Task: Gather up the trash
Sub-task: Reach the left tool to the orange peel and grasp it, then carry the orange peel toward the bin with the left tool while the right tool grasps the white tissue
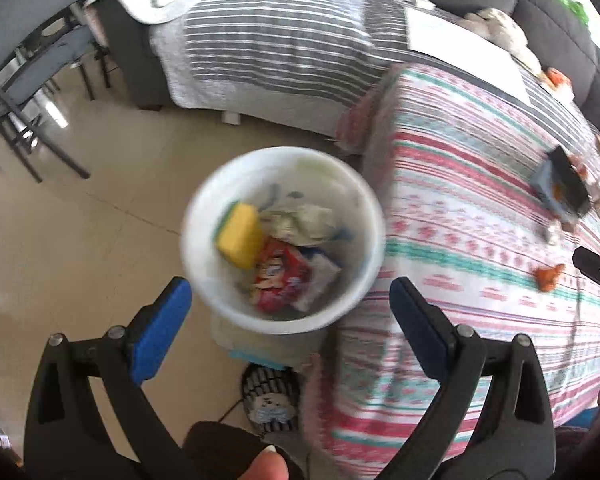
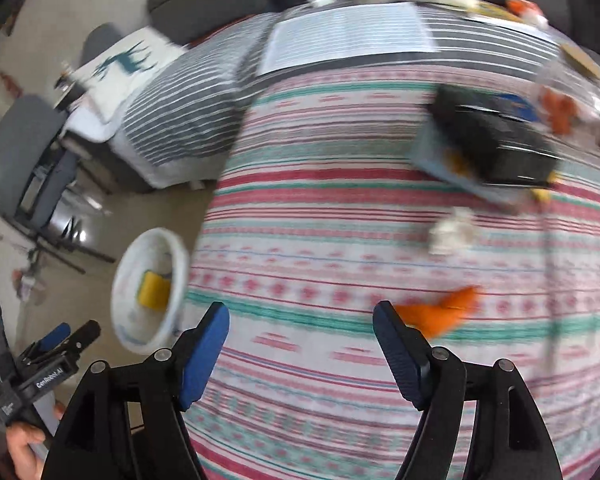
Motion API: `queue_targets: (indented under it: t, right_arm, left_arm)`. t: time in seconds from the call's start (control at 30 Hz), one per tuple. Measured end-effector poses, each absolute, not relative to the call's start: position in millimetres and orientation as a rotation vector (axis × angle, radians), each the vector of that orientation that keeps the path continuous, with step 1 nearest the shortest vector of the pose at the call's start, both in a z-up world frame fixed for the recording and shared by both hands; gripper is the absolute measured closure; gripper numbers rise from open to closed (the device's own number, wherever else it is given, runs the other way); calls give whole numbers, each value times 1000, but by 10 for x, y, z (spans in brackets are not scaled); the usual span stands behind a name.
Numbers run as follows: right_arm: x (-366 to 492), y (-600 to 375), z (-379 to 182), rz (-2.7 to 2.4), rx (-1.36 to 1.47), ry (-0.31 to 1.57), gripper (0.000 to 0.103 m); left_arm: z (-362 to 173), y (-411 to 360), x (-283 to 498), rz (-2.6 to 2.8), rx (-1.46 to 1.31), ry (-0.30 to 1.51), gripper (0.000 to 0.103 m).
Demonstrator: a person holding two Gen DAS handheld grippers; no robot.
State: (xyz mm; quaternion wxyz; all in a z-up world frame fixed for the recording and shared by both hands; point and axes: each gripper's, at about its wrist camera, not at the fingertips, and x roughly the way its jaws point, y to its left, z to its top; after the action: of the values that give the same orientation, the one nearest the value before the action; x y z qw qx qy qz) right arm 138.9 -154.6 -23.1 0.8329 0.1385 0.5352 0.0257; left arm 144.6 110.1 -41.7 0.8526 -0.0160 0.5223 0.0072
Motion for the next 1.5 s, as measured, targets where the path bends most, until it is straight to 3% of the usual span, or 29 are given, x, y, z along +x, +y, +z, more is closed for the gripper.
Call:
queue_targets:
  t: [0.63, 1.1, 1.2, 1.27, 1.3, 1.5]
  right_arm:
    - [838, -3303, -327, -221, 387, 1202, 25]
    - [641, -3871, -359, -277, 467, 1214, 24]
    - [630, -3913, -357, -275, 467, 1223, 25]
    - [640, -3924, -358, -267, 458, 1226, 25]
    - [635, -3934, -358, -270, 461, 1225, 25]
    - [556, -4024, -383, -289, 499, 1228, 25]
  left_arm:
    - [-462, -1099, 1589, -408, 215, 1101, 4]
    - [-967, -1919, 1708, -532, 380, 1209, 40]
    - [-1012, -1978, 1708, -534, 398, 1220, 50]
    - [-1006, -2012, 1690, -555, 396, 1231, 69]
    - [-997, -2027, 1682, -554, 390, 1238, 73]
    - [-924, -1979, 1654, -535, 353, 1238, 78]
